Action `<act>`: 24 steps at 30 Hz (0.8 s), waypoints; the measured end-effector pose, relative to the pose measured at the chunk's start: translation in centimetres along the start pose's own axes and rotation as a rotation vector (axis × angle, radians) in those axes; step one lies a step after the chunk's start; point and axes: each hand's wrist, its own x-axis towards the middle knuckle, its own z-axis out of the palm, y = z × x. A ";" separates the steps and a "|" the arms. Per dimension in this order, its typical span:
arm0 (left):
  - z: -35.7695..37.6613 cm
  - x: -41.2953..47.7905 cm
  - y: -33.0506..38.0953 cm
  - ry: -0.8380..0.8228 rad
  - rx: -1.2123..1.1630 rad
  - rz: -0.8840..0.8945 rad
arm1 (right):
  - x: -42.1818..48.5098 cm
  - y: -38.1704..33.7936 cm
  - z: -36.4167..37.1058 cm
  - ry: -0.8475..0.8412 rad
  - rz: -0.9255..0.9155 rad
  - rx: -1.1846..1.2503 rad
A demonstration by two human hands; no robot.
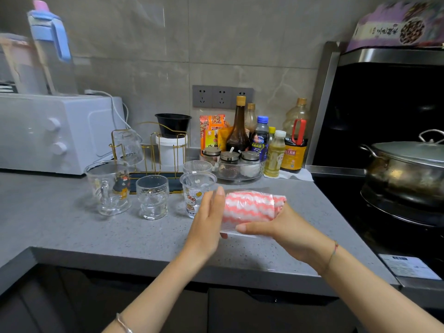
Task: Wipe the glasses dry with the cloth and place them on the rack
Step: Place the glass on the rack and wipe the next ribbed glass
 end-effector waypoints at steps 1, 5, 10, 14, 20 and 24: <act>-0.1 -0.1 0.1 -0.002 0.040 0.065 | 0.1 -0.1 -0.2 -0.025 0.020 0.028; -0.7 0.2 -1.4 -0.013 0.162 0.299 | -0.1 -0.5 -0.6 -0.127 0.060 0.210; -1.1 0.2 -1.4 -0.089 0.183 0.343 | -0.4 -0.7 -0.6 -0.161 0.061 0.255; -1.0 0.0 -0.7 -0.122 0.113 0.220 | -0.1 -0.4 -0.4 -0.098 0.007 0.178; -0.6 0.0 0.7 -0.159 -0.184 -0.243 | -0.1 -0.1 0.1 0.041 -0.095 0.004; -0.4 0.5 0.5 -0.100 -0.214 -0.246 | 0.0 0.2 0.7 0.094 -0.116 -0.047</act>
